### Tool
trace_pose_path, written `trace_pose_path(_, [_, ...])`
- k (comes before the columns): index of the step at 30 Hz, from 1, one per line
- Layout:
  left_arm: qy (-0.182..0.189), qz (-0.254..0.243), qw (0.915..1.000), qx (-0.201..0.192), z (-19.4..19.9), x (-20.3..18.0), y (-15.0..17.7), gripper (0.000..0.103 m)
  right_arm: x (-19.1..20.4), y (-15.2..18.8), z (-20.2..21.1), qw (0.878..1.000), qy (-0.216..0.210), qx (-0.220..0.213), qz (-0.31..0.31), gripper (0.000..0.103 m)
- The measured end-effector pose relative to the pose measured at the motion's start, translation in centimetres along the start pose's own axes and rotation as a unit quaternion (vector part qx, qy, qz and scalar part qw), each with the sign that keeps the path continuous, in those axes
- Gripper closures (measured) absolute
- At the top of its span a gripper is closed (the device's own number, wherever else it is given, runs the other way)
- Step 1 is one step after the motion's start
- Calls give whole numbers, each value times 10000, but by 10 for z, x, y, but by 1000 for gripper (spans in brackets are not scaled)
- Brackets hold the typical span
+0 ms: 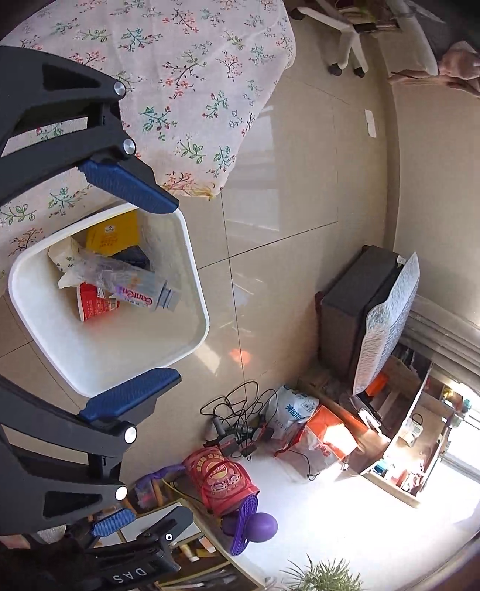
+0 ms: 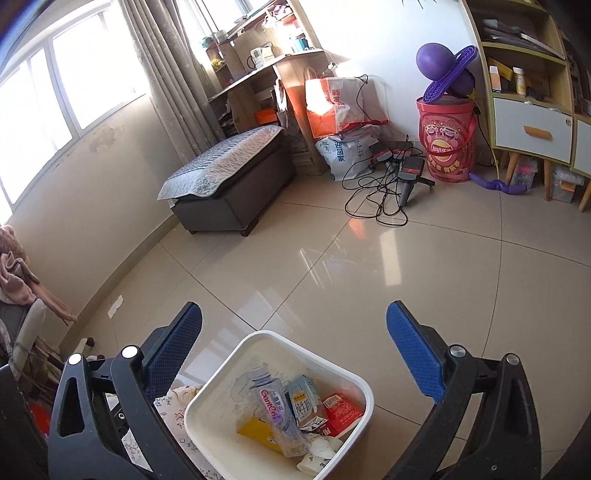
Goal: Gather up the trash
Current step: 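Open both tools to drop the bottle and tissue into the bin, then move both tools back over the table toward the remaining tissue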
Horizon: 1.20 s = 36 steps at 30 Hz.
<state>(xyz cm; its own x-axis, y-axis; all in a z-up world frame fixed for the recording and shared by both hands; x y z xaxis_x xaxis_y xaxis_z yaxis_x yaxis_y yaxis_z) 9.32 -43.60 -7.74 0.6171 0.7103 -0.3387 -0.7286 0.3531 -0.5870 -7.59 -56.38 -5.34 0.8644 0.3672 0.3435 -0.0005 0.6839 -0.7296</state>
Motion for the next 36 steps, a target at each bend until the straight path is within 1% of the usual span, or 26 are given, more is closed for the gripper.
trace_pose_path(2, [-309,-47,9994,-173,10,11,-4,11,10,3,0,9998,-37,16,180,7])
trace_pose_path(5, [-643,-114,9971,-388,25,24,-8,7,29,13,0,9984,-87,113,539,7])
trace_pose_path(9, [-1060,-183,9926,-564,41,45,-9,7,52,25,3,9951,-118,133,970,7])
trace_pose_path(14, [-1549,-140,9850,-742,60,79,-6,7,80,37,13,9891,-153,-3,1462,7])
trace_pose_path(17, [-1746,-66,9807,-881,77,102,-5,7,98,48,17,9838,-214,-30,1778,7])
trace_pose_path(21, [-1986,28,9747,-1030,99,128,-4,7,127,70,22,9760,-419,76,2137,7])
trace_pose_path(25, [-2201,113,9687,-1145,119,152,0,7,156,88,34,9665,-598,-2,2495,7])
trace_pose_path(31, [-2506,220,9609,-1153,145,190,9,7,193,118,44,9561,-935,220,2767,7])
trace_pose_path(36, [-2726,381,9548,-1125,166,225,21,7,224,141,59,9460,-1162,167,3020,7])
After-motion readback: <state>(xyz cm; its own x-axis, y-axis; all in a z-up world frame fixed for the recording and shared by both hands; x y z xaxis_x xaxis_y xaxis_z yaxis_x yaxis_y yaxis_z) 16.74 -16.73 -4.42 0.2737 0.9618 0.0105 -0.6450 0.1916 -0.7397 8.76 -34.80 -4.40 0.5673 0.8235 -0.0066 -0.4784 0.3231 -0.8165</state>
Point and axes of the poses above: each gripper's, at about its wrist camera, not at the fingertips, and z roughly against the way its jaws point, x to its left, y to its underside, the point moved 7 cm from there along -z, roughly the way its jaws point, and after that the axes turned 1 degree about x, right-handed, at the moved point
